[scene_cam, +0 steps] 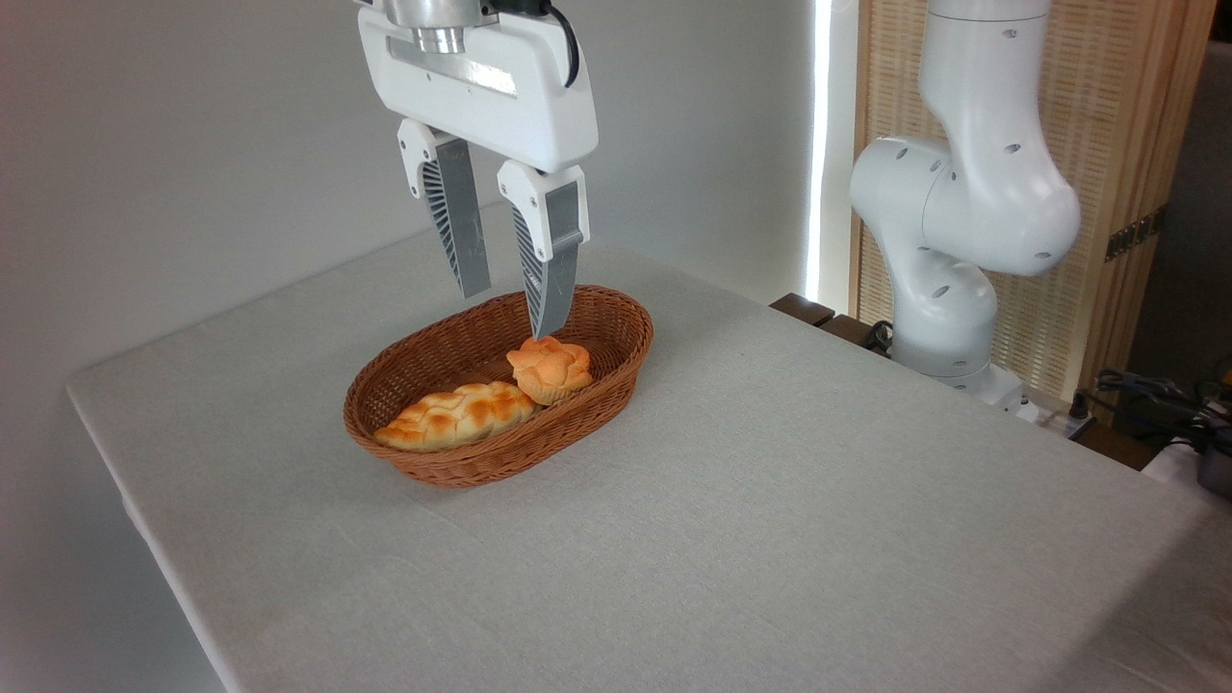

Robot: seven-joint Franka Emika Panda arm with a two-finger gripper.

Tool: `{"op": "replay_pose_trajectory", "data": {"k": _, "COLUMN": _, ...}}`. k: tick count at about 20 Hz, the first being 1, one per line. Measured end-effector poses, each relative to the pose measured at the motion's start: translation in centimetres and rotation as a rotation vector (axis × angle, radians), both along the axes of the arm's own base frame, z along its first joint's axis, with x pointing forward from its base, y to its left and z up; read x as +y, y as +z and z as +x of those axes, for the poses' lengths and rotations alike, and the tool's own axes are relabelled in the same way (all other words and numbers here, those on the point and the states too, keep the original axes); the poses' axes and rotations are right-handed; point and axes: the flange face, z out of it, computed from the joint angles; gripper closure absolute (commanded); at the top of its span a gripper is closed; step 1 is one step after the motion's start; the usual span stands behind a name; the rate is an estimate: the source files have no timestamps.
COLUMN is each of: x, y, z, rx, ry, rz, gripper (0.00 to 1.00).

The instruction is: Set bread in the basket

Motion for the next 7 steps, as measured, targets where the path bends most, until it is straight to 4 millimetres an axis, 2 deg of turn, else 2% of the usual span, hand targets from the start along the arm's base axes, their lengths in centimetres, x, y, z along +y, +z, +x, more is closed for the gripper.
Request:
{"op": "replay_pose_trajectory", "data": {"k": 5, "x": -2.2, "y": -0.7, "z": 0.3, "rx": 0.013, "ry": -0.036, "rz": 0.003, "gripper": 0.00}}
{"op": "replay_pose_trajectory", "data": {"k": 7, "x": -2.5, "y": -0.9, "z": 0.4, "rx": 0.017, "ry": -0.040, "rz": 0.004, "gripper": 0.00}}
